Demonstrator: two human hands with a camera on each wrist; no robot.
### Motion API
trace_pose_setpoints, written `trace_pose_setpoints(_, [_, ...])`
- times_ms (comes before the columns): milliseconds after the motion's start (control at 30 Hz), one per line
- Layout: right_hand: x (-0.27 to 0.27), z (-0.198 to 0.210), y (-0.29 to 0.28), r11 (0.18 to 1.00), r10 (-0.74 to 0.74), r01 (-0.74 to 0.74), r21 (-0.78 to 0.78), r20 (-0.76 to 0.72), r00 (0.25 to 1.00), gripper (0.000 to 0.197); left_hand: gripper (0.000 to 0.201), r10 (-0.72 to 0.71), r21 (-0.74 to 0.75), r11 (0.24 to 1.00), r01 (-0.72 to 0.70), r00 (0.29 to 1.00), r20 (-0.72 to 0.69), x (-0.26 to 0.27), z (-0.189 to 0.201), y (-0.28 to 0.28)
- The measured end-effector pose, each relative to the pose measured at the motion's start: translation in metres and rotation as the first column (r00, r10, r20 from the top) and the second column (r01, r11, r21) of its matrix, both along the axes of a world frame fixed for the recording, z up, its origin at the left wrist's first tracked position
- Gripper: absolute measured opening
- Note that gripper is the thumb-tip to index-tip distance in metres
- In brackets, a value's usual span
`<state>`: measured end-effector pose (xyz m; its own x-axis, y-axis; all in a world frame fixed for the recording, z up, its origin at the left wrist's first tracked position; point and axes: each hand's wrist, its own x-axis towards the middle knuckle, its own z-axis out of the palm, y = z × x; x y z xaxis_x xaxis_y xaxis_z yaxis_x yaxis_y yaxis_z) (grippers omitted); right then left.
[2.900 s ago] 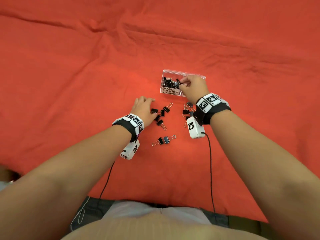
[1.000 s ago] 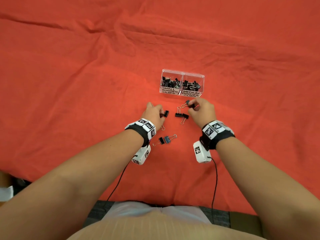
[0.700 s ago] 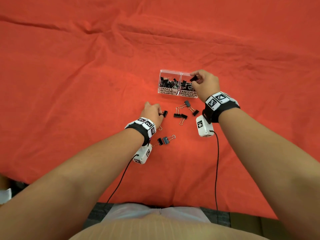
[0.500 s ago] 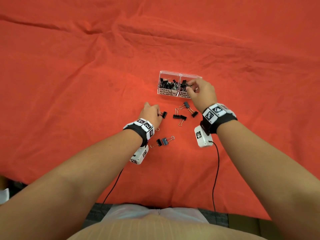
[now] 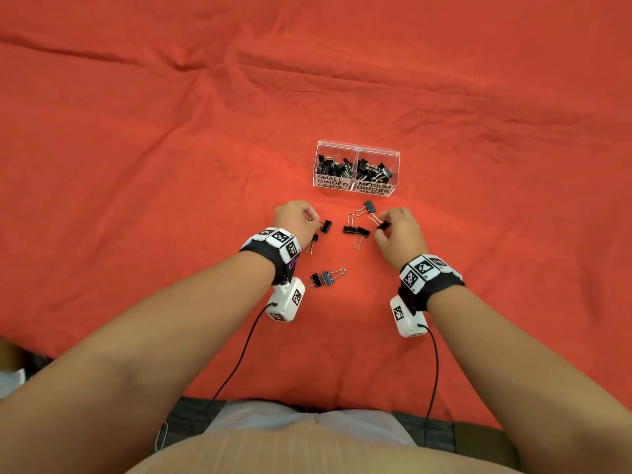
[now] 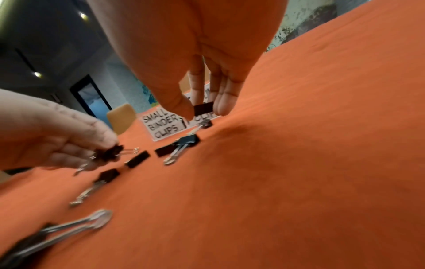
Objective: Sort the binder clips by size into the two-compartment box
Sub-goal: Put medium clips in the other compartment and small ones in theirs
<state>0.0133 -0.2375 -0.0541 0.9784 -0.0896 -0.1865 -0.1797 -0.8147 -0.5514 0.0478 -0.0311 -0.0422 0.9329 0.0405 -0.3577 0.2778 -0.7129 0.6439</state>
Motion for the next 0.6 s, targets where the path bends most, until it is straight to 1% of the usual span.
trace_pose_setpoints(67, [-0.001, 0.001, 0.010, 0.999, 0.032, -0.032, 0.033, -0.008, 0.999, 0.031, 0.007, 0.015, -0.030, 0.999, -0.015, 1.000, 0.006, 0.002, 0.005, -0.002])
trace_pose_setpoints(167, [-0.002, -0.004, 0.023, 0.996, 0.086, -0.086, 0.004, -0.073, 0.994, 0.039, 0.007, 0.016, -0.085, 0.996, -0.013, 0.999, 0.035, 0.008, 0.012, -0.008])
trace_pose_setpoints(233, [-0.004, -0.009, 0.028, 0.995, 0.097, -0.100, -0.022, -0.109, 0.989, 0.038, 0.008, -0.005, -0.128, 0.992, 0.015, 0.997, 0.076, 0.013, 0.019, -0.014])
trace_pose_setpoints(300, [-0.006, -0.014, 0.031, 0.995, 0.090, -0.094, -0.036, -0.115, 0.989, 0.035, 0.007, -0.050, -0.149, 0.987, 0.067, 0.992, 0.119, 0.019, 0.028, -0.024])
trace_pose_setpoints(400, [-0.007, -0.017, 0.028, 1.000, 0.012, -0.012, 0.000, -0.115, 0.993, 0.029, 0.005, -0.126, -0.139, 0.979, 0.151, 0.976, 0.176, 0.033, 0.040, -0.041])
trace_pose_setpoints(467, [-0.006, -0.016, 0.024, 0.995, -0.061, 0.069, 0.067, -0.116, 0.991, 0.025, 0.005, -0.175, -0.103, 0.975, 0.199, 0.963, 0.203, 0.044, 0.045, -0.053])
trace_pose_setpoints(533, [-0.005, -0.013, 0.021, 0.975, -0.134, 0.156, 0.160, -0.138, 0.981, 0.021, 0.008, -0.218, -0.065, 0.969, 0.236, 0.953, 0.208, 0.057, 0.047, -0.066])
trace_pose_setpoints(600, [-0.004, -0.010, 0.017, 0.953, -0.180, 0.212, 0.216, -0.161, 0.970, 0.020, 0.013, -0.284, -0.019, 0.955, 0.295, 0.936, 0.208, 0.068, 0.050, -0.079])
